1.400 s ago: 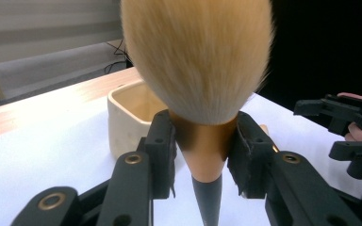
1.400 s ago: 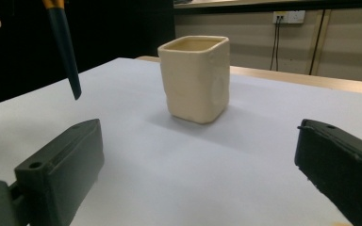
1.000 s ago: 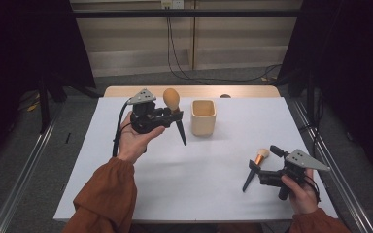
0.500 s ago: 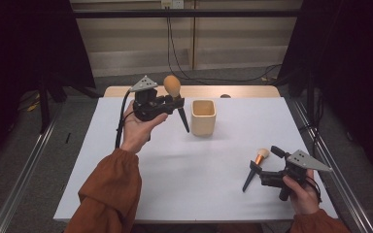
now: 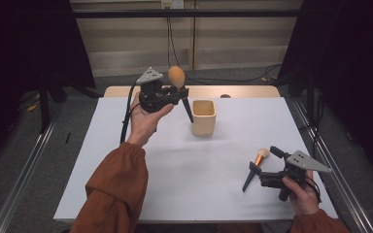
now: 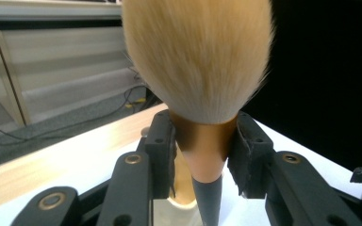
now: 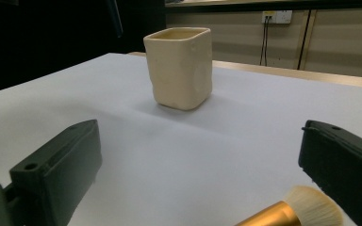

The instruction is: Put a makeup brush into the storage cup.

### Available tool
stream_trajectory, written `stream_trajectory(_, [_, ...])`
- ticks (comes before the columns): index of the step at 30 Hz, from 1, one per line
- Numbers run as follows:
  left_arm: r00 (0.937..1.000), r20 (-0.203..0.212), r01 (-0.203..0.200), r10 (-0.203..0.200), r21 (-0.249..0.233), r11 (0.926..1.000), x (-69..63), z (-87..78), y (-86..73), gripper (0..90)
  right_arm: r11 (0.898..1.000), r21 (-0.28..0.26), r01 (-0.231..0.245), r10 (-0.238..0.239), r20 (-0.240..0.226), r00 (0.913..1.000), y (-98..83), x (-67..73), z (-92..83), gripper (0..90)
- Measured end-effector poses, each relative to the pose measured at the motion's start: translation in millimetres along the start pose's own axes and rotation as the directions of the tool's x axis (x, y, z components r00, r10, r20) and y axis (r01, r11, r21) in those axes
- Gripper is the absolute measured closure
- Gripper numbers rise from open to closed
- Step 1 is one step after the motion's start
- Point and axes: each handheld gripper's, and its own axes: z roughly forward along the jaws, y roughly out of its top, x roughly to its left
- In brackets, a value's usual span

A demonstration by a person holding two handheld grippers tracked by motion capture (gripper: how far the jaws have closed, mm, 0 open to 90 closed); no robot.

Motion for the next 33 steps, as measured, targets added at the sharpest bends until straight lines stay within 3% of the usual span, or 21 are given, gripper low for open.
stream_trajectory(12, [0.9999,-0.011,-0.012,0.012,-0.041,0.9991,2.0,18.1,8.1,64.1,1.0,0.005,0.001,-0.001,0.001,1.0,-0.8,-0.5,0.5,0.0])
stream_trajectory(19, [0.9996,-0.026,-0.016,0.015,-0.037,0.9992,5.3,29.3,7.7,64.1,1.0,0.001,-0.003,0.003,0.0,1.0,-1.0,-0.7,-0.3,0.0])
stream_trajectory(21, [0.9987,-0.039,-0.033,0.032,-0.024,0.9992,7.3,33.1,6.4,64.1,1.0,0.003,0.0,0.0,-0.002,1.0,-0.9,-0.5,-0.5,0.0])
stream_trajectory(26, [0.9991,-0.039,-0.02,0.019,-0.022,0.9996,11.4,38.9,2.6,64.1,1.0,0.002,0.003,-0.003,-0.006,1.0,-1.0,-0.4,-0.7,0.0])
stream_trajectory(33, [0.998,-0.051,-0.037,0.038,0.015,0.9992,10.9,46.7,-5.3,64.1,1.0,0.002,-0.003,0.003,-0.008,1.0,-1.2,-0.8,-0.6,0.0])
